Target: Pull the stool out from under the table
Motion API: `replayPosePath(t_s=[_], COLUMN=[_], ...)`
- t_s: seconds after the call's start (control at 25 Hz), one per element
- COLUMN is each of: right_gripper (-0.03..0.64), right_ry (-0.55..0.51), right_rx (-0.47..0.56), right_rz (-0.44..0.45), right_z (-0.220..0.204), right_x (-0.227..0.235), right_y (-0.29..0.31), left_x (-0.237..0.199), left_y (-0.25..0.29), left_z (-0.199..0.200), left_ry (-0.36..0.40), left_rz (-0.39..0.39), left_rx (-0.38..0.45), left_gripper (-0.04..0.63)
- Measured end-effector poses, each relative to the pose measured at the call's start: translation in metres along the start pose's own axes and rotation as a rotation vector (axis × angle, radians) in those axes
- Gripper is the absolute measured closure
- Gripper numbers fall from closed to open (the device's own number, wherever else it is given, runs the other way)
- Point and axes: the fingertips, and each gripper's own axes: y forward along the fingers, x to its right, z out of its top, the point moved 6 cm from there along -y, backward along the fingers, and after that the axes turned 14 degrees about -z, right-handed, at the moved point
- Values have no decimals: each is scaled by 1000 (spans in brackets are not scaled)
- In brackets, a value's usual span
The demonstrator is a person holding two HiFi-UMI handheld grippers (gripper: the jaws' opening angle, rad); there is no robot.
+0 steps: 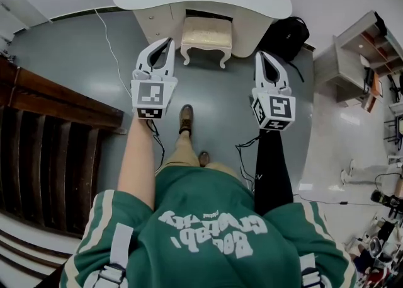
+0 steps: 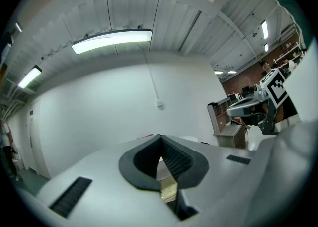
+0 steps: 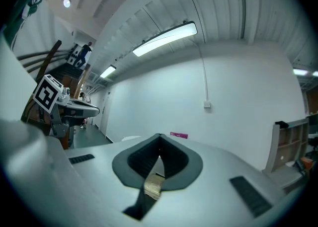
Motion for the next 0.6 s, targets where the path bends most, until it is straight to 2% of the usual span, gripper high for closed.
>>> replayPosePath(t_s=[0.28, 0.6], right_gripper=[609, 609], right_ry=[-2, -23], right_rx=[-7, -33], right_rz=[15, -13], right_z=[-3, -17], right_x=[-2, -13], right_y=[51, 149], left_x=[-38, -109], left_y=[37, 113], left_z=[-11, -48], left_ry=[-29, -52], left_rz=[5, -34], left_rx=[-2, -2], left_gripper=[581, 581])
